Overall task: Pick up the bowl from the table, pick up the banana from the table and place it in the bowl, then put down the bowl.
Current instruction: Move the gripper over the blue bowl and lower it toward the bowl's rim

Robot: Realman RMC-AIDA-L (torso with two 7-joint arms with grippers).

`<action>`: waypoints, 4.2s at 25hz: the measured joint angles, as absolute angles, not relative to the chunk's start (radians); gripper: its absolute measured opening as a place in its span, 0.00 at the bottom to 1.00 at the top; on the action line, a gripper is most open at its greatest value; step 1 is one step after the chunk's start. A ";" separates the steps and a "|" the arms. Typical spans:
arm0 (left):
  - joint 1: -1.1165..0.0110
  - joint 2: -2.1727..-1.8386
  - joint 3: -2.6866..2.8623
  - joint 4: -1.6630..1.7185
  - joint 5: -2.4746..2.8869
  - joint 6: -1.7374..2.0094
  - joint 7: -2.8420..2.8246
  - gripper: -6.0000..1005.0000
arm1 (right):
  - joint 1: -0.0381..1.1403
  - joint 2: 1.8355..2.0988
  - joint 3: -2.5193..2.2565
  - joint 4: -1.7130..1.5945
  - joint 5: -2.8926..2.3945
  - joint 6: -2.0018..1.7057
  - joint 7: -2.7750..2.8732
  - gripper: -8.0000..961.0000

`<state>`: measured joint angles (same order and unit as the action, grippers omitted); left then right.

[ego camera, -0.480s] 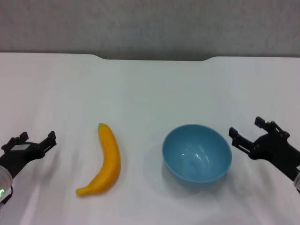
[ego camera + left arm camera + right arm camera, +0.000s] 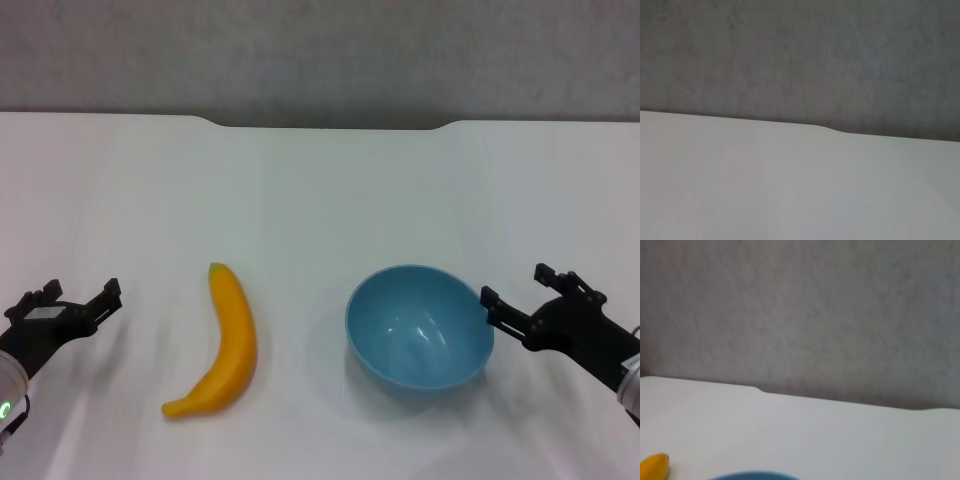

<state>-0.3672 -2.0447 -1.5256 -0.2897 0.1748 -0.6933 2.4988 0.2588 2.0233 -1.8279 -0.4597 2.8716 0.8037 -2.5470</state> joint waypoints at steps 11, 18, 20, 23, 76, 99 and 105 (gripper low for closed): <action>-0.363 -2.043 -1.526 -0.290 0.175 -0.693 2.499 0.88 | 0.282 2.014 -1.832 -0.517 2.860 0.797 -2.419 0.93; -0.356 -2.042 -1.522 -0.288 0.175 -0.693 2.499 0.88 | 0.232 1.991 -1.776 -0.822 2.528 0.579 -2.104 0.93; -0.356 -2.042 -1.521 -0.288 0.175 -0.693 2.499 0.88 | 0.221 1.989 -1.744 -0.914 2.336 0.529 -1.938 0.93; -0.356 -2.042 -1.521 -0.288 0.175 -0.693 2.499 0.88 | 0.222 1.989 -1.677 -1.015 1.984 0.536 -1.607 0.93; -0.376 -2.044 -1.520 -0.310 0.175 -0.704 2.487 0.86 | 0.692 2.015 -1.280 -0.628 0.879 0.978 -0.624 0.90; -0.379 -2.045 -1.527 -0.308 0.175 -0.697 2.487 0.85 | 0.728 2.010 -1.330 -0.568 0.929 0.950 -0.641 0.71; -0.376 -2.045 -1.528 -0.305 0.175 -0.696 2.487 0.85 | 0.728 2.010 -1.334 -0.571 0.916 0.937 -0.646 0.46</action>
